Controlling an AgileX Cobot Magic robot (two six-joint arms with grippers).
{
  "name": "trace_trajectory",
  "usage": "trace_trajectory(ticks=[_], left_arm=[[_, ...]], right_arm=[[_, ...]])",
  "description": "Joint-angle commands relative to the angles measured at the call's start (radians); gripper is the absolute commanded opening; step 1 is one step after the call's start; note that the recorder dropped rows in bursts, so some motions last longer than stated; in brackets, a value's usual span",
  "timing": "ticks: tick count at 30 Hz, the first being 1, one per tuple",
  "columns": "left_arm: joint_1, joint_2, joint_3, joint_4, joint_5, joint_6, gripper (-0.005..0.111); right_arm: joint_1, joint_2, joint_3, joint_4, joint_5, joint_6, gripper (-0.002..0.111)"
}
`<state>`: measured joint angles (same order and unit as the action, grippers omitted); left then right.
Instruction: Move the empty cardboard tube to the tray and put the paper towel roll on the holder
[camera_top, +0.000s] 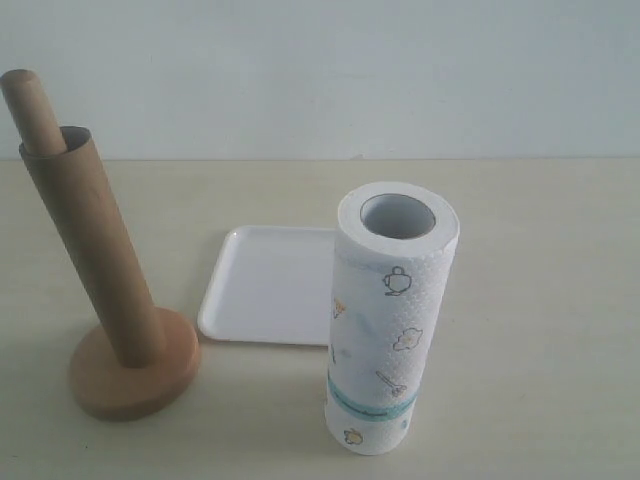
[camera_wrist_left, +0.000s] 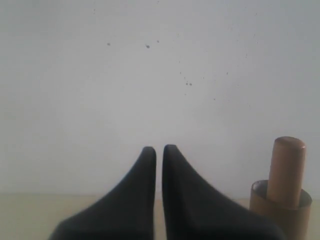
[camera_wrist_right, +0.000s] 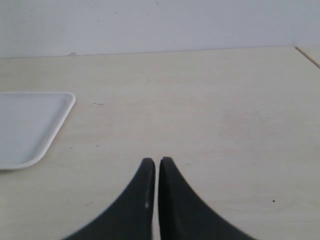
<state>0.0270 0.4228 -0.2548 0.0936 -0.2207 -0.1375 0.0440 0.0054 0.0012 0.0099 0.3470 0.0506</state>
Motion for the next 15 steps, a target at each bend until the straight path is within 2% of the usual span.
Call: trace_trajectory(ticks=[1, 3, 10, 12, 15], left_arm=[[-0.005, 0.033, -0.007, 0.015, 0.067, -0.095, 0.004], [-0.042, 0.053, -0.007, 0.141, 0.094, -0.182, 0.004], [-0.289, 0.254, 0.002, 0.659, -0.005, -0.538, 0.004], [-0.315, 0.348, 0.002, 0.703, -0.027, -0.539, 0.004], [-0.317, 0.478, 0.002, 0.708, -0.065, -0.540, 0.007]], right_arm=[[-0.004, -0.005, -0.001, 0.001, -0.012, -0.005, 0.003], [-0.004, -0.005, -0.001, 0.001, -0.012, -0.005, 0.003], [-0.004, -0.005, -0.001, 0.001, -0.012, -0.005, 0.003], [-0.004, -0.005, -0.001, 0.001, -0.012, -0.005, 0.003], [-0.004, -0.005, -0.001, 0.001, -0.012, -0.005, 0.003]])
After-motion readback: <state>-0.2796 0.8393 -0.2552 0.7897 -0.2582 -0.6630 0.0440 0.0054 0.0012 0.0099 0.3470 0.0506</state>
